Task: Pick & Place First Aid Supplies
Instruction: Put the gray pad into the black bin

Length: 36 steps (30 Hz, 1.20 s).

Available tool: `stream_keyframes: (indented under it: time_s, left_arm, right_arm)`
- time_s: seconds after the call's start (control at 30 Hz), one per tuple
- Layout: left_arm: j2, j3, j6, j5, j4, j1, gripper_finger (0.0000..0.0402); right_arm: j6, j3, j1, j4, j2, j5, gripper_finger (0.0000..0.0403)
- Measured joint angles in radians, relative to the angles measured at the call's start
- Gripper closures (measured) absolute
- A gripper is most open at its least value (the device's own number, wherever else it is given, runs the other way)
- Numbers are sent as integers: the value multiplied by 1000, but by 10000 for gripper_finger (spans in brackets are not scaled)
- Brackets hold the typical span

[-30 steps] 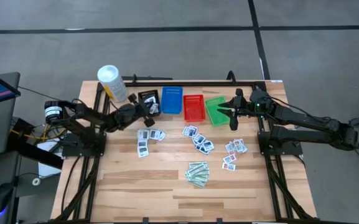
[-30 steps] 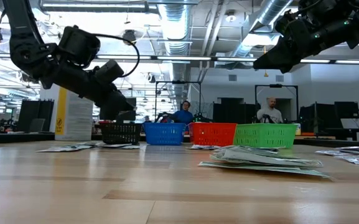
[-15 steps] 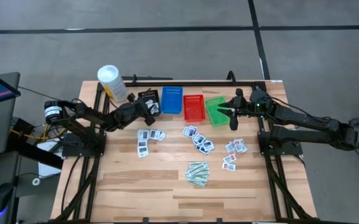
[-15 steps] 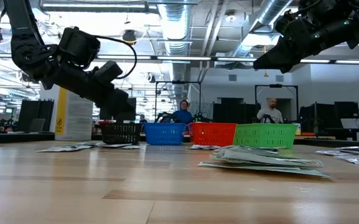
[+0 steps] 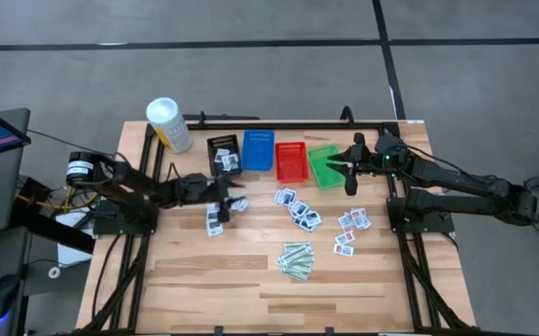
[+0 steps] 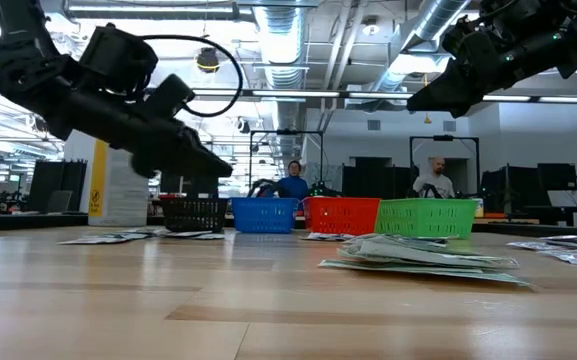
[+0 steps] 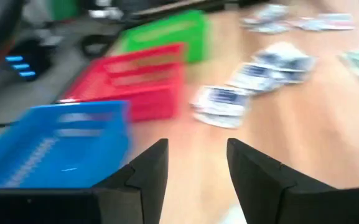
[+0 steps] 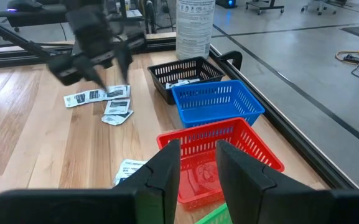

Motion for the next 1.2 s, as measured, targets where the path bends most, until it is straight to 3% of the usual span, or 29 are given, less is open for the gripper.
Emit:
stream_keyframes:
  time_s: [0.2,0.47,0.7,0.97,1.2]
  left_arm:
    - [0,-27,-20,59,-34,-41,251]
    - [1,-28,-42,60,-86,-48,266]
    - [2,-28,-144,60,-247,-50,280]
    - [2,-28,-159,46,-290,-124,286]
    - [2,-28,-154,-29,-317,-156,286]
  right_arm:
    - [0,0,0,9,31,0,305]
    - [0,0,0,106,190,0,305]
    - [-1,0,0,175,308,0,305]
    - [-27,0,0,188,327,0,305]
    - [-27,0,0,188,319,0,305]
